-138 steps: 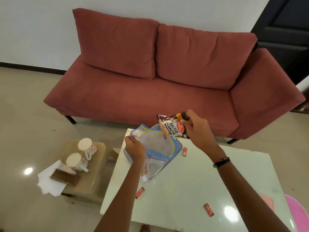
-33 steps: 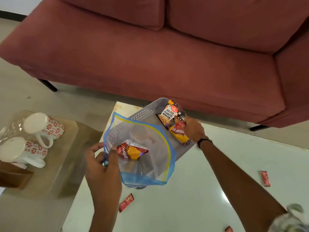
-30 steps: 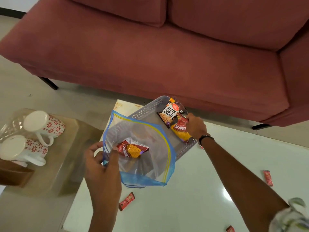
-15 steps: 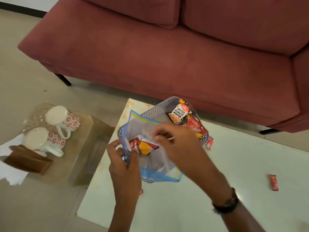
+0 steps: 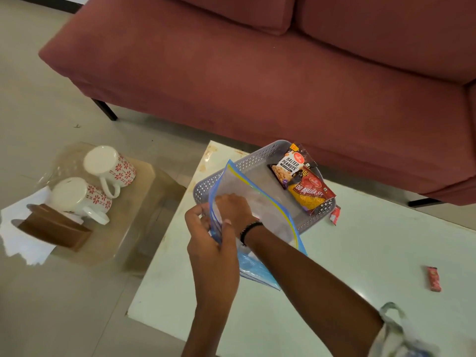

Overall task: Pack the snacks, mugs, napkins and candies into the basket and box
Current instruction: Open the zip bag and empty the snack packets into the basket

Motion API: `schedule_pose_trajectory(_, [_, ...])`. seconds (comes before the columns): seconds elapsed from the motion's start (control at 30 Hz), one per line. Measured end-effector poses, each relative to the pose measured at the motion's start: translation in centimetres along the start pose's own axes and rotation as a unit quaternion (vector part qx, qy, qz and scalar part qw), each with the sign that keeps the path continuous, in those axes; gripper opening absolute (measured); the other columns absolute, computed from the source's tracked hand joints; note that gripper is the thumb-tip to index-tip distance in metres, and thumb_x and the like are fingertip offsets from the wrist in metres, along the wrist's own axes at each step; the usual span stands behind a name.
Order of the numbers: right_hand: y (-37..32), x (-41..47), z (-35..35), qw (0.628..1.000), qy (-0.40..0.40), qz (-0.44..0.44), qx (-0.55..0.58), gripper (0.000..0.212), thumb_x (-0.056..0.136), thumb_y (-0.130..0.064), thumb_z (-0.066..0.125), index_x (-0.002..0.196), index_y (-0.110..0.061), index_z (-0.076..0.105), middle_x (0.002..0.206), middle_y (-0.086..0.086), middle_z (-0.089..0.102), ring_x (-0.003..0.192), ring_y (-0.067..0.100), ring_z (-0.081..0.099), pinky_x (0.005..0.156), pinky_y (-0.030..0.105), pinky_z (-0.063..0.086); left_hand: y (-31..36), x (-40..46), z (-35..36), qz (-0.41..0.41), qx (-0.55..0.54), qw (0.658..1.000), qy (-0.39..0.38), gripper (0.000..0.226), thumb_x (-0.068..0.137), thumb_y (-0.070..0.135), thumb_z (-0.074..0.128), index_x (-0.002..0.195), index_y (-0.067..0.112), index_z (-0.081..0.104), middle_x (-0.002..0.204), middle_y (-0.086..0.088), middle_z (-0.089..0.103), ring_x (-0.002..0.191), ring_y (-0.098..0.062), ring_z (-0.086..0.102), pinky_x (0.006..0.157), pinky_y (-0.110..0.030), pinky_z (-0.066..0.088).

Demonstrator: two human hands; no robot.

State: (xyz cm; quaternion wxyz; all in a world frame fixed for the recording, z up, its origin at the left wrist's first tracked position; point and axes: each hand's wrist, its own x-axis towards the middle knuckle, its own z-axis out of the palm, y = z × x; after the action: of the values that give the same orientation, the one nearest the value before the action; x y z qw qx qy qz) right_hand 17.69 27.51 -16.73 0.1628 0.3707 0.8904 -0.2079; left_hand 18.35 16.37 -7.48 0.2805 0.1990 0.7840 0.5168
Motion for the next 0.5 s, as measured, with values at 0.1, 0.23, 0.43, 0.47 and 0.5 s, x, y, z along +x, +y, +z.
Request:
schedule_pose_trajectory(0.1, [0.7, -1.0, -1.1, 1.000, 0.018, 0.009, 0.018, 0.024, 0.091, -0.008, 0.047, 0.112, -0.003, 0.058, 0.115, 0.017, 0.062, 0.108, 0.035, 0.059, 0.084, 0.039, 0.046, -0.1, 0.2, -0.3, -0.007, -0.018, 1.000, 0.000, 0.029, 0.091, 0.018, 0.057, 0.114, 0.026, 0.041, 0.089, 0.018, 0.057, 0.076, 0.006, 0.063, 0.054, -0.005, 0.048])
schedule_pose_trajectory(0.23, [3.0, -3.5, -3.4, 0.993, 0.097, 0.036, 0.059, 0.018, 0.089, -0.004, 0.047, 0.101, -0.006, 0.059, 0.105, 0.016, 0.065, 0.100, 0.033, 0.060, 0.079, 0.037, 0.045, 0.2, 0.7, -0.4, -0.004, -0.023, 1.000, 0.003, 0.031, 0.090, 0.014, 0.058, 0.116, 0.017, 0.043, 0.083, 0.017, 0.054, 0.066, 0.009, 0.061, 0.051, -0.004, 0.046])
schedule_pose_trajectory(0.43, [4.4, -5.0, -4.0, 0.994, 0.061, 0.047, 0.075, 0.018, 0.092, -0.018, 0.052, 0.104, -0.008, 0.061, 0.106, 0.016, 0.066, 0.101, 0.033, 0.060, 0.082, 0.036, 0.047, 0.3, 0.9, 0.0, -0.024, -0.044, 0.999, 0.011, 0.029, 0.089, 0.008, 0.058, 0.112, 0.019, 0.043, 0.083, 0.018, 0.053, 0.065, 0.005, 0.060, 0.052, -0.005, 0.046])
schedule_pose_trajectory(0.47, [4.1, -4.6, -3.6, 0.996, 0.038, 0.047, 0.066, 0.023, 0.093, -0.018, 0.050, 0.110, -0.005, 0.059, 0.113, 0.018, 0.062, 0.106, 0.035, 0.057, 0.084, 0.036, 0.046, 0.2, 0.8, 0.0, -0.024, -0.043, 0.999, 0.011, 0.029, 0.089, 0.007, 0.057, 0.111, 0.019, 0.044, 0.083, 0.018, 0.053, 0.065, 0.004, 0.060, 0.052, -0.005, 0.045])
schedule_pose_trajectory(0.5, [3.6, -4.1, -3.2, 0.996, 0.025, 0.046, 0.068, 0.026, 0.094, -0.017, 0.049, 0.114, -0.002, 0.058, 0.117, 0.020, 0.060, 0.109, 0.036, 0.056, 0.087, 0.036, 0.045, 0.2, 0.7, -0.1, -0.022, -0.042, 0.999, 0.012, 0.028, 0.089, 0.006, 0.057, 0.111, 0.019, 0.043, 0.082, 0.016, 0.053, 0.064, 0.005, 0.059, 0.052, -0.004, 0.044])
